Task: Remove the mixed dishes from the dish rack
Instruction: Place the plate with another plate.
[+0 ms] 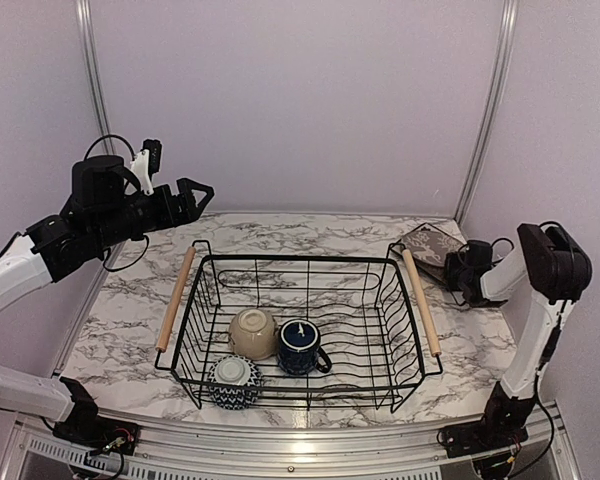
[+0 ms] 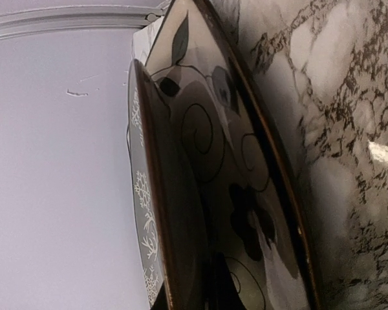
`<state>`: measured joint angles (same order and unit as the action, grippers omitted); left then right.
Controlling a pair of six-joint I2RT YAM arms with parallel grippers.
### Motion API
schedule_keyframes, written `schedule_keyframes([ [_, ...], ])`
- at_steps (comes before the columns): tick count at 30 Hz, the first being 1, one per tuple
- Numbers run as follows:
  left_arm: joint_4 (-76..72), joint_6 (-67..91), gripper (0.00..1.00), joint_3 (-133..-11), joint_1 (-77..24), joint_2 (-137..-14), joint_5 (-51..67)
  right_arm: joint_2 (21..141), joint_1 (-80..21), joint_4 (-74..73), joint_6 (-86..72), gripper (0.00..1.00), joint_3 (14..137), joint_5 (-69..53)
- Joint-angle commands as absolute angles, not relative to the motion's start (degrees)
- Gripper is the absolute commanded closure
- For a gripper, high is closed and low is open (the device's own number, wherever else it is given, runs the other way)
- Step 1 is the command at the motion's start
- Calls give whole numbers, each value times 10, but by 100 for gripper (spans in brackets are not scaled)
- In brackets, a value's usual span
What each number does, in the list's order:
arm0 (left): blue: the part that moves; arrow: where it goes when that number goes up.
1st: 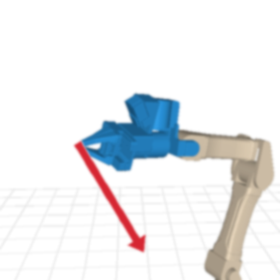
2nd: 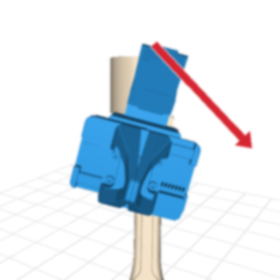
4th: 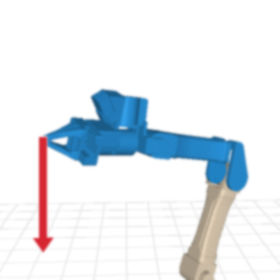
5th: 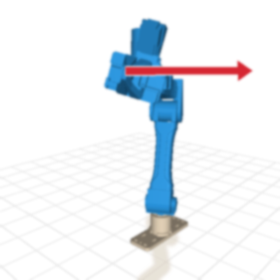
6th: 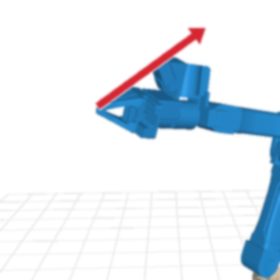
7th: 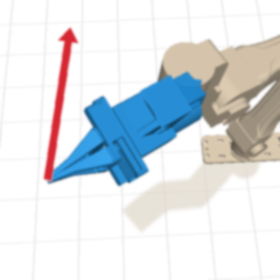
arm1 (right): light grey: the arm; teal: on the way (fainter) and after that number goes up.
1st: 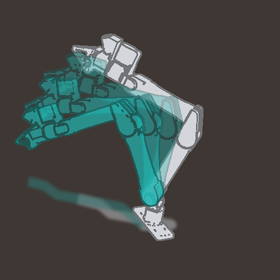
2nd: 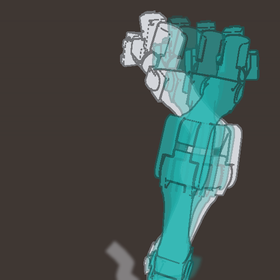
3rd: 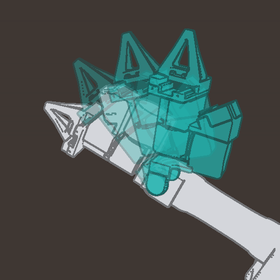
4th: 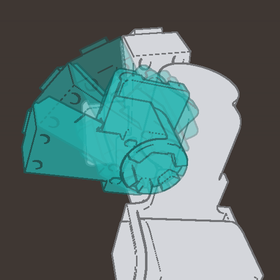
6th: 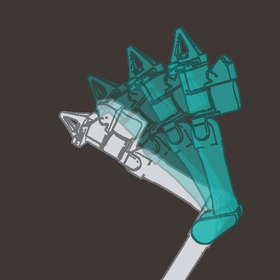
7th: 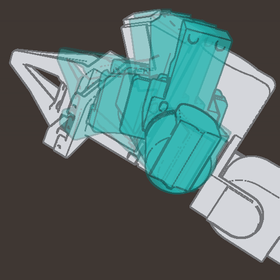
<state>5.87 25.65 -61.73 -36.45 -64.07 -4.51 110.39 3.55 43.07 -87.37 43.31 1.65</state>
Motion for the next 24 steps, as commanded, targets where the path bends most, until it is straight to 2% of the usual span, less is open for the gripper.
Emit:
schedule_keyframes([
  [1,57,260,1,-608,-367,-628,-39,1114,41,530,-866,96,449,6],
  [3,57,260,1,-607,-367,-629,-40,1117,40,532,-867,93,446,6],
  [7,59,259,1,-611,-367,-632,-38,1111,40,506,-858,78,445,7],
  [15,50,259,1,-612,-367,-641,-29,1079,40,369,-822,55,472,7],
  [24,46,257,1,-613,-367,-648,-23,1042,40,208,-789,42,503,9],
])
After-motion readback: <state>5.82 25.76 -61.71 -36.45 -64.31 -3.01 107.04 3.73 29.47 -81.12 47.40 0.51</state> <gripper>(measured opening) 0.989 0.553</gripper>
